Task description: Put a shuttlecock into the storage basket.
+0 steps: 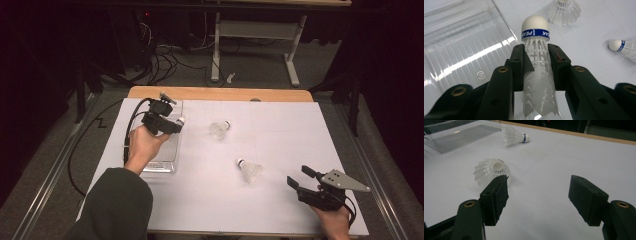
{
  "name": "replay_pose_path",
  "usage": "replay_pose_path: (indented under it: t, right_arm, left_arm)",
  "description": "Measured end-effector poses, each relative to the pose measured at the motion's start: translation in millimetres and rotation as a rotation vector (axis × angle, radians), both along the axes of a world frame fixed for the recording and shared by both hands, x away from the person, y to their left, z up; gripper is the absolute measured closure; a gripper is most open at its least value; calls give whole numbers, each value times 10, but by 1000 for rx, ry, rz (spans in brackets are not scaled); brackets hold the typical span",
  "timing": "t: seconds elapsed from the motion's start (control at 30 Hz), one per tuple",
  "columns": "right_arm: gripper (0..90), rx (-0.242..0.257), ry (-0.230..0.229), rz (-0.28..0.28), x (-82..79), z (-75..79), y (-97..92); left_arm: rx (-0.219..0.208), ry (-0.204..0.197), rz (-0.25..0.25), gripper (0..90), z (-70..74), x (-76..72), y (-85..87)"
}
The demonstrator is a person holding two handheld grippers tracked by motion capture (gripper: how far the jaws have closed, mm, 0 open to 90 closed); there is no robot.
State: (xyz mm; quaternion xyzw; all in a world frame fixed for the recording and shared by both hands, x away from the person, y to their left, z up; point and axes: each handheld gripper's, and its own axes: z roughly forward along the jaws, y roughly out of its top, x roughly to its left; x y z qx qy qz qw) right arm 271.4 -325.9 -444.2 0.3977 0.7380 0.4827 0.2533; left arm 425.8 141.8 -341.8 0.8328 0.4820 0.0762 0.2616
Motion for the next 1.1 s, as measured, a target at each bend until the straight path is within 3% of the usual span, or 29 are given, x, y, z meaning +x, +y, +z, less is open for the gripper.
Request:
replay_pose_path:
  t: [0.6,1.1]
  right_arm:
    - [326,0,2,-1,2,-1,0]
    - [326,1,2,-3,3,-1,-3]
  left_arm:
    - [21,1,62,691,-29,137,155]
    - [34,10,92,691,-103,268,184]
